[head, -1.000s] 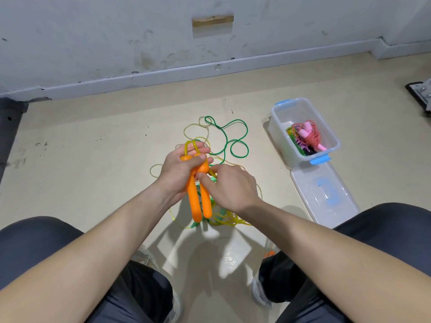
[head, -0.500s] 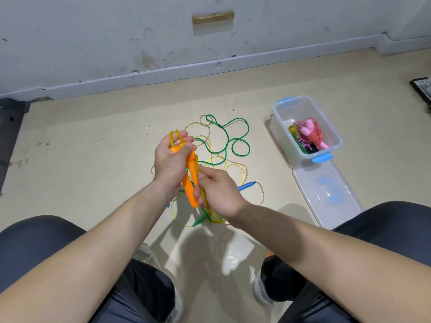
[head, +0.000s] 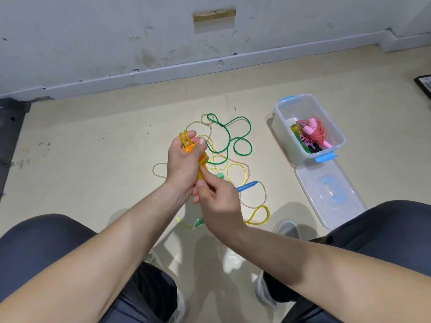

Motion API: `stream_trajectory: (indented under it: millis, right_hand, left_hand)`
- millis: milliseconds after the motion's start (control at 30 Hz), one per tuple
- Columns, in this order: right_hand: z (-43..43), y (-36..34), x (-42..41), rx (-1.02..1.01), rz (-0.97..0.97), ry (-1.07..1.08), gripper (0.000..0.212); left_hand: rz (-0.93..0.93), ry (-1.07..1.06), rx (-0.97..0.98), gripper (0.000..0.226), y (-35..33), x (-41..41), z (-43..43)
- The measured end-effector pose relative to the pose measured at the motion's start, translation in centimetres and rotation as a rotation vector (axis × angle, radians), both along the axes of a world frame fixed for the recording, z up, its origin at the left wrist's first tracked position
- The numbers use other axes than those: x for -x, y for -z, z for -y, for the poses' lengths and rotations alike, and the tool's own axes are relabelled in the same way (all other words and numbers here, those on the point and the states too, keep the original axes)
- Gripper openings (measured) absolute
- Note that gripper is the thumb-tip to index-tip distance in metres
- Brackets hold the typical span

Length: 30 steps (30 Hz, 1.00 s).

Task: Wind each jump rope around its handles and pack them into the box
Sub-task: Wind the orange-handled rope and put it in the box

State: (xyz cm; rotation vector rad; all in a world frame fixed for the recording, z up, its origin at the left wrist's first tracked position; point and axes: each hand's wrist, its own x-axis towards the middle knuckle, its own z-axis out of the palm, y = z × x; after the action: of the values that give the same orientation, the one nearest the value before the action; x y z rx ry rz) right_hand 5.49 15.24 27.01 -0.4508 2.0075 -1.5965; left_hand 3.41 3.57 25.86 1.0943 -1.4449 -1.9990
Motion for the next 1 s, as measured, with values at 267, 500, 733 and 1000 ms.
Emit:
stream_trajectory:
  millis: [267,500,733,1000]
  right_hand:
    - [0.4,-1.4,-1.3,0.047,0.231,0.098,0.015]
    - [0.4,-1.8,-1.4,0.079,0.394,0.074,0.011]
    - [0.1,-0.7,-0.1,-0.121,-0.064,-0.069,0.003]
    - [0.1,-0.8,1.0,-0.393,-0.357,-0.215,0.009]
  left_hand:
    - [-0.025,-0.066,0.026,0.017,-0.7,0.4,1.1]
    - [-0.022,-0.030,-0.010,0.025,-1.1,0.6,0.1]
    - [-0.037,0.132,-0.150,0.023,-1.7,0.0,0.1]
    - [-0.013,0.101,-0.124,0.043,-2.0,-0.1,-0.1]
